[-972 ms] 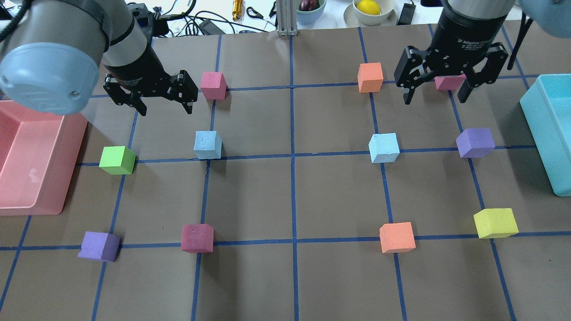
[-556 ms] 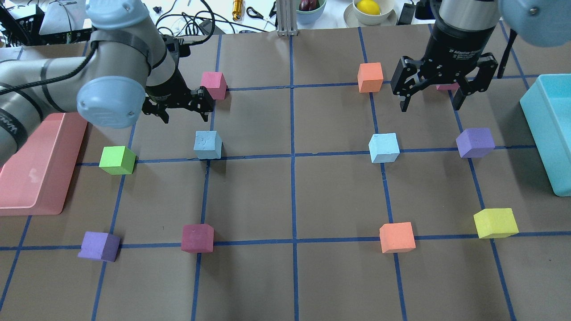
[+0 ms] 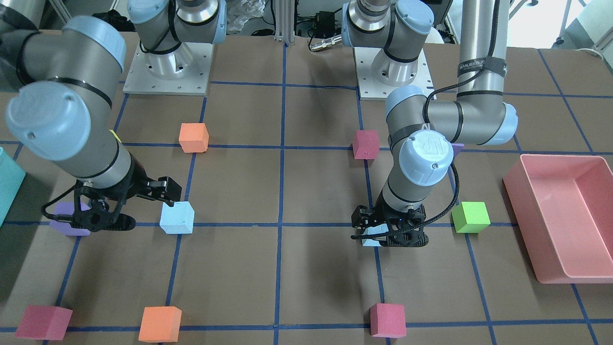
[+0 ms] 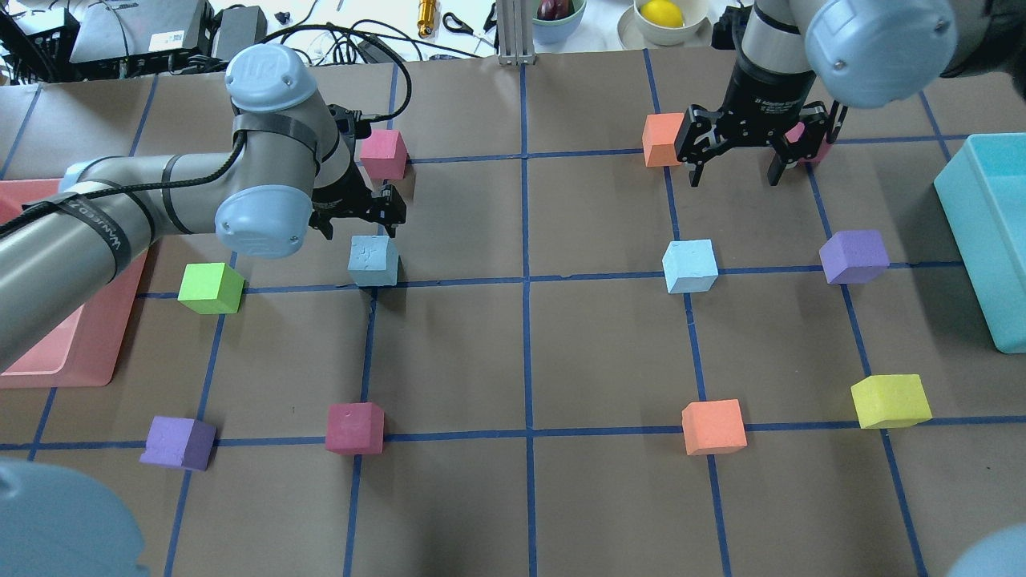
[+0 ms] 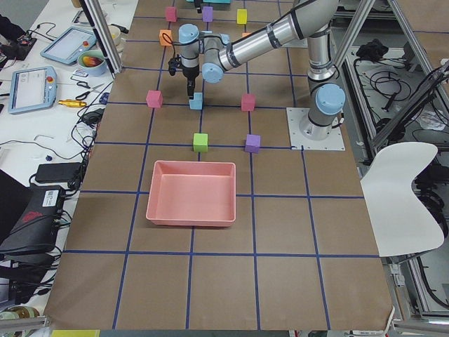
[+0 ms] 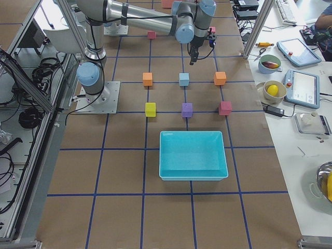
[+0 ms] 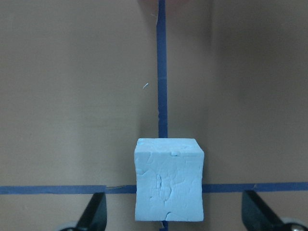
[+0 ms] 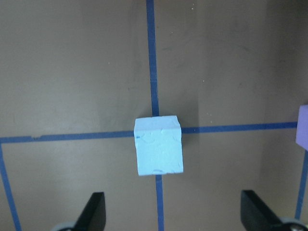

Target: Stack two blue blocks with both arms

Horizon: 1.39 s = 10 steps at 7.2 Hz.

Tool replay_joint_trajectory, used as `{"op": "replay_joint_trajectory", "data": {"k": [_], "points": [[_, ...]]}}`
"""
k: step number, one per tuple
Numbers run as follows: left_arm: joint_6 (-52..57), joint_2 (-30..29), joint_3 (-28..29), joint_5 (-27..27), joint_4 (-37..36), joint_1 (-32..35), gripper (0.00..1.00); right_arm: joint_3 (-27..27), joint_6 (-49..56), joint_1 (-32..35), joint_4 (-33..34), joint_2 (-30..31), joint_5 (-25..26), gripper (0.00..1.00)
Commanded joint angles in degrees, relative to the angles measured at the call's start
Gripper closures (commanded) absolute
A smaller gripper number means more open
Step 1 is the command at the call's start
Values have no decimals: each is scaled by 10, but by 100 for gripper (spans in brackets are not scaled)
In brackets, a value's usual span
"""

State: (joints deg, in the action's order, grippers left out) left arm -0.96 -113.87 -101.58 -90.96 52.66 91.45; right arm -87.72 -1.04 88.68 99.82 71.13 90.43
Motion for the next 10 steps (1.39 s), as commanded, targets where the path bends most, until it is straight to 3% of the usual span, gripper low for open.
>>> {"op": "replay_joint_trajectory", "data": {"k": [1,3,4,6,7,8,9,10], "points": [[3,-31,-32,0,-20,4,0,-62,0,0,105,-28,-1,0],[5,-29,-43,-1,-41,5,0,-85,-4,0,161,-59,-3,0],[7,-33,-44,0,-88,5,0,-103,-8,0,156,-62,-2,0],[7,-33,-42,-1,-95,5,0,-143,-8,0,165,-62,-5,0],[9,-32,-48,-1,-92,4,0,-142,-7,0,166,-62,-5,9],[29,-27,-48,-3,-92,0,4,-138,-7,0,165,-62,-5,91],[29,-27,-48,-3,-88,1,26,-137,-3,0,166,-60,-4,100],[32,-32,-48,-2,-89,1,82,-137,-5,0,176,-57,-4,100]]}}
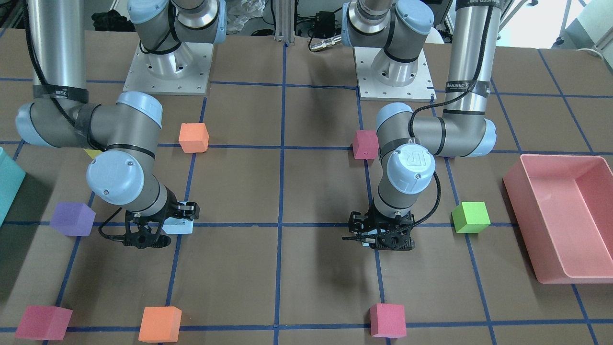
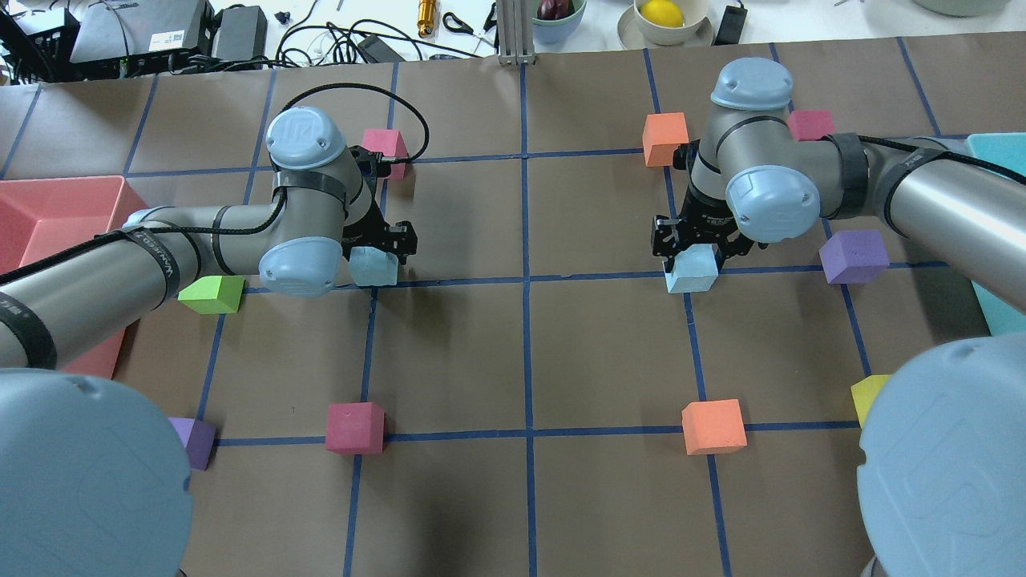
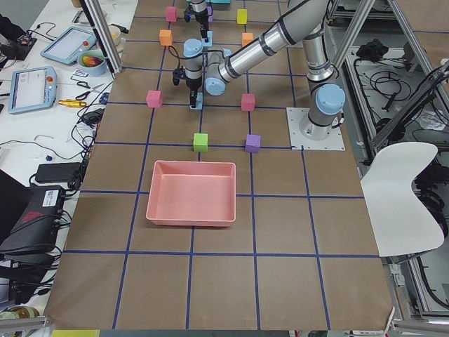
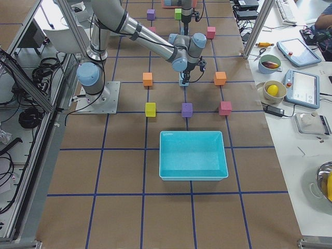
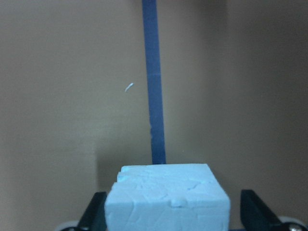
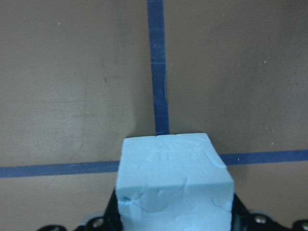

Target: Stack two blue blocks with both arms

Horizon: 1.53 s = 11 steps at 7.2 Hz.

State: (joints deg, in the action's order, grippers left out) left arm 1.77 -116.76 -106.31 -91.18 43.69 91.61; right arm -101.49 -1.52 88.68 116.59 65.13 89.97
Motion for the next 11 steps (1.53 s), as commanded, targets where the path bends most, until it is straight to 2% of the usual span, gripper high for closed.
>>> {"op": "replay_joint_trajectory", "data": {"k": [1,2,3,4,5,8,11], "points": [[4,-4,0,0,-4,0,100,6,-1,0,12,9,0,100],[5,-2,2,1,-5,0,100,29,-5,11,2,12,0,100],[5,12,8,2,2,0,100,50,-50,48,-32,19,-34,100],[4,18,15,0,12,8,100,64,-138,105,-37,20,-37,100],[3,27,15,0,24,10,100,65,-180,159,-35,20,-40,100],[3,43,23,0,45,9,100,58,-221,228,-32,15,-71,100],[-9,71,25,0,91,23,100,-1,-218,237,-7,15,-71,100]]}}
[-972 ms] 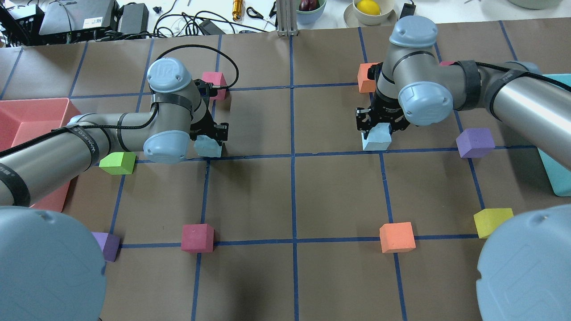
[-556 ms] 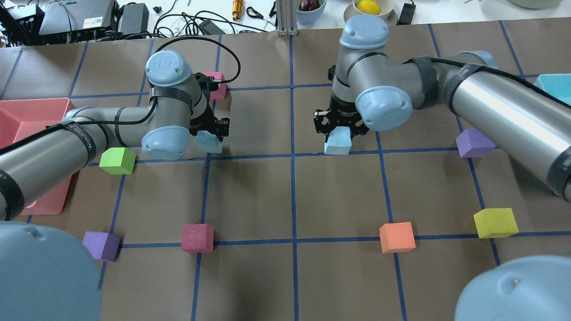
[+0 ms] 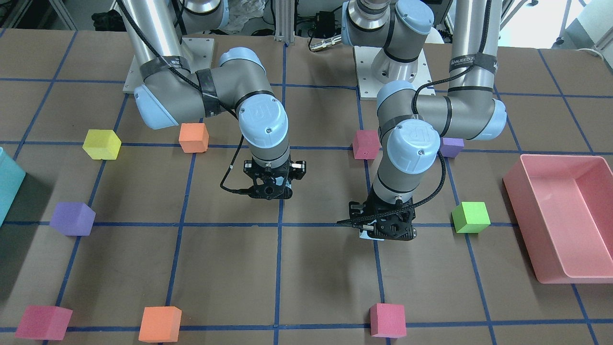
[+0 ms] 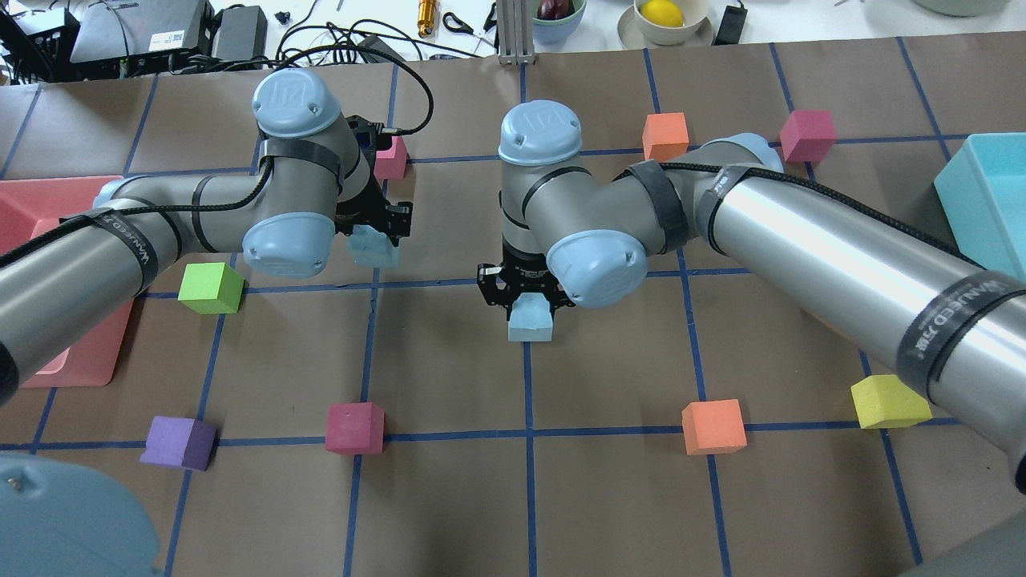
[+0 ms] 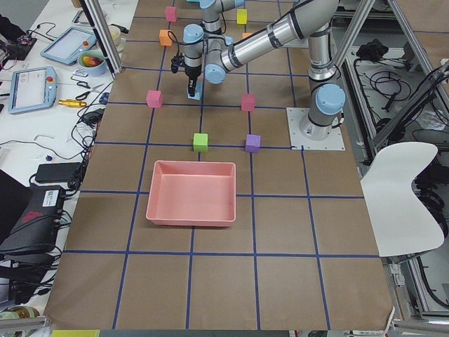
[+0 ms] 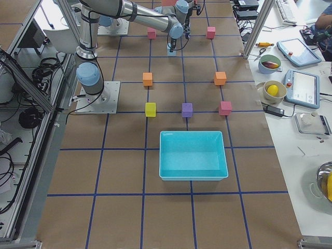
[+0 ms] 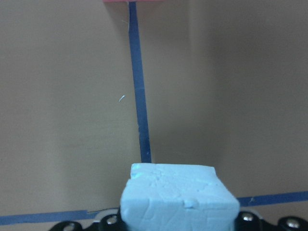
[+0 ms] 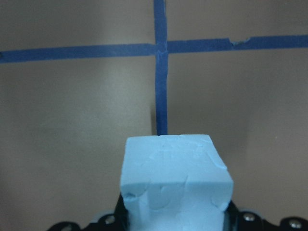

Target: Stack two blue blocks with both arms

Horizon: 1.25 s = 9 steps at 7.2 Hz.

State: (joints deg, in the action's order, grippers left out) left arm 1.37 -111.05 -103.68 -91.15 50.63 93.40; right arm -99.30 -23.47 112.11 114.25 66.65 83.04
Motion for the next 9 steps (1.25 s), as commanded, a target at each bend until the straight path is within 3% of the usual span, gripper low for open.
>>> {"op": "replay_joint_trajectory", "data": {"k": [1,3,4,5,6,9], "points": [[-27,26,-2,0,33,20,100,-31,1,7,23,1,-2,100],[-39,47,-6,0,61,35,100,-32,-2,13,22,0,-4,100],[-50,55,-6,-1,73,38,100,-33,-3,13,22,0,-14,79],[-50,59,-6,0,81,38,100,-33,-6,13,22,0,-14,28],[-51,60,-6,0,83,40,100,-33,-9,13,24,0,-13,0],[-51,60,-5,14,83,42,100,-10,-9,-6,16,8,-10,0]]}}
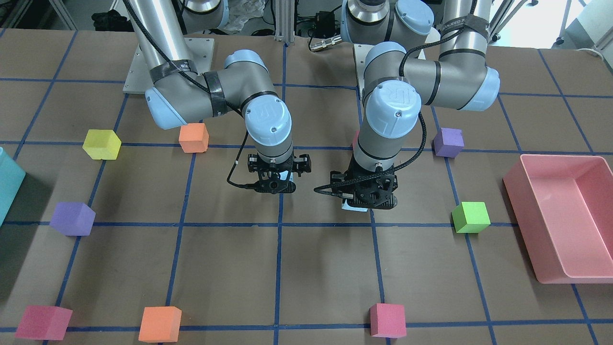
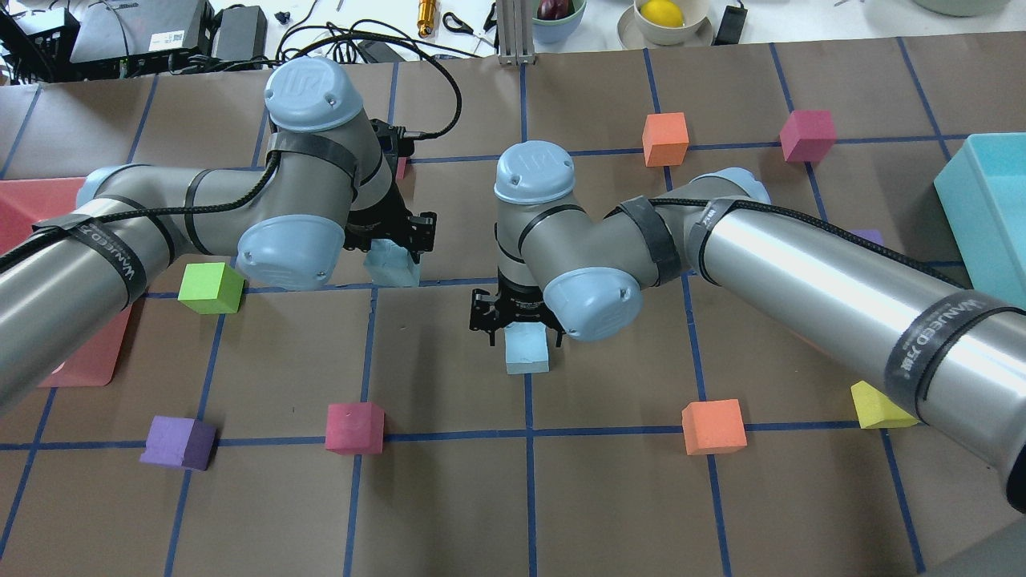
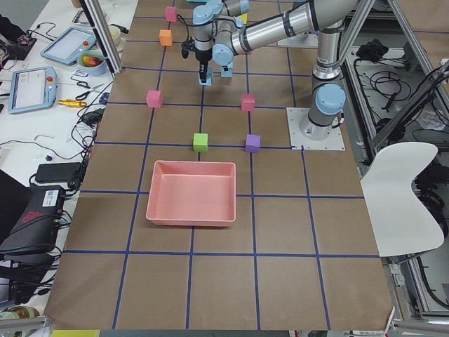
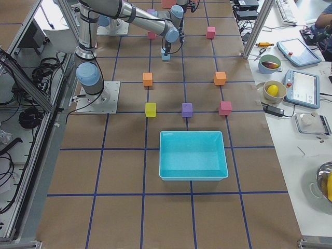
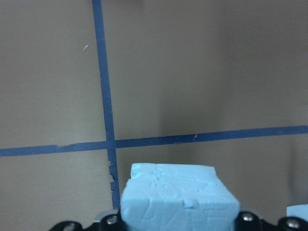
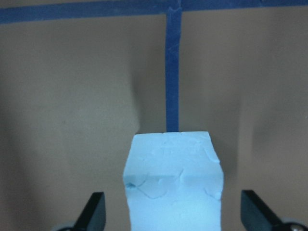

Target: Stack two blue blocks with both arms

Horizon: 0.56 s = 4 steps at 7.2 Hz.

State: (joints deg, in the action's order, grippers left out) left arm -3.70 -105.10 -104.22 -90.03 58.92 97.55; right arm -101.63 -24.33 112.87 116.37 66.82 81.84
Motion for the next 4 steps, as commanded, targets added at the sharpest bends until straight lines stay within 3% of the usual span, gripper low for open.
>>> {"op": "replay_joint_trajectory", "data": {"k": [1,3,4], "points": [[-4,2,0,4,1,6,100,47,5,-37,-31,19,9,0],[-48,8,2,2,1,36,100,122,88,-139,-177,59,11,0],[-92,2,2,4,3,61,100,128,134,-183,-201,80,34,0]]}}
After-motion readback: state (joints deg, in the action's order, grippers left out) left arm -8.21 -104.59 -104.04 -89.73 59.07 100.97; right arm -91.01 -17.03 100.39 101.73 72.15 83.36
